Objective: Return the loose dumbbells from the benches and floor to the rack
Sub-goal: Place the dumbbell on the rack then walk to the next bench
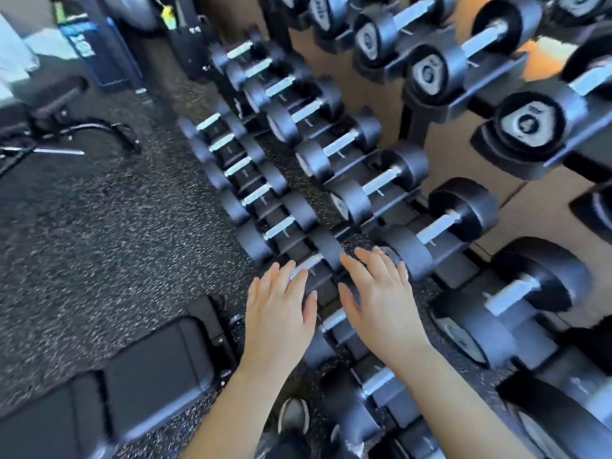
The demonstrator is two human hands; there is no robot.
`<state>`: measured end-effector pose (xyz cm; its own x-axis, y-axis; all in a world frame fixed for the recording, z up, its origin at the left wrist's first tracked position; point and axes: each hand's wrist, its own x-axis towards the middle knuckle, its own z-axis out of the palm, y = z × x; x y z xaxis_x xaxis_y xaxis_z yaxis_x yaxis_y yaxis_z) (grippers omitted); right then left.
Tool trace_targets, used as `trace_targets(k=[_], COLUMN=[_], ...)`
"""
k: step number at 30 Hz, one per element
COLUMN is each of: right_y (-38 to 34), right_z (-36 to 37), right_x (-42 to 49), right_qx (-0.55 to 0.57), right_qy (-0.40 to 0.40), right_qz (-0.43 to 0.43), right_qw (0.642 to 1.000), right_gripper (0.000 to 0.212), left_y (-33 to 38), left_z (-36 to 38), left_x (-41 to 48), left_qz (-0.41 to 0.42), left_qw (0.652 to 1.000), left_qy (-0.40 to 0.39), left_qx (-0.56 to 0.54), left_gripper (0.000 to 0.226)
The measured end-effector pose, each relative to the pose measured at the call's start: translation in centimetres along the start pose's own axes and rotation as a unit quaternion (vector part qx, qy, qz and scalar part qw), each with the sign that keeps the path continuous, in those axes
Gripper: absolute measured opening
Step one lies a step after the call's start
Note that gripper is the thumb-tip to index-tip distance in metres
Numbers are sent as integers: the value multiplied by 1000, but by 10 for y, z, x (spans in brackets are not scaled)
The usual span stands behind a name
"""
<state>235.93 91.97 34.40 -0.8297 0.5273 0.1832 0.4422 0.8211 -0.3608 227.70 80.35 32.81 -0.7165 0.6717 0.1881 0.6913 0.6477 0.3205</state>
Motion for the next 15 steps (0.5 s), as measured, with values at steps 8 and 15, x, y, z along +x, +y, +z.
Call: trace_targets(k=[8,15], right_y=[-74,-92], right_z=[23,24], right_x=[-1,-28], right_qx=[3,13], right_qy=[-39,8], right_qz=[-53,-123], right_qw=[998,992], right_gripper=[41,41], left_y=[-70,-69], left_z=[-26,-42], left_x=[-29,-64], left_qz=[-66,-88], left_qw=[997,996], left_qy=[-30,27], left_qx=[-4,7], left_gripper=[38,35])
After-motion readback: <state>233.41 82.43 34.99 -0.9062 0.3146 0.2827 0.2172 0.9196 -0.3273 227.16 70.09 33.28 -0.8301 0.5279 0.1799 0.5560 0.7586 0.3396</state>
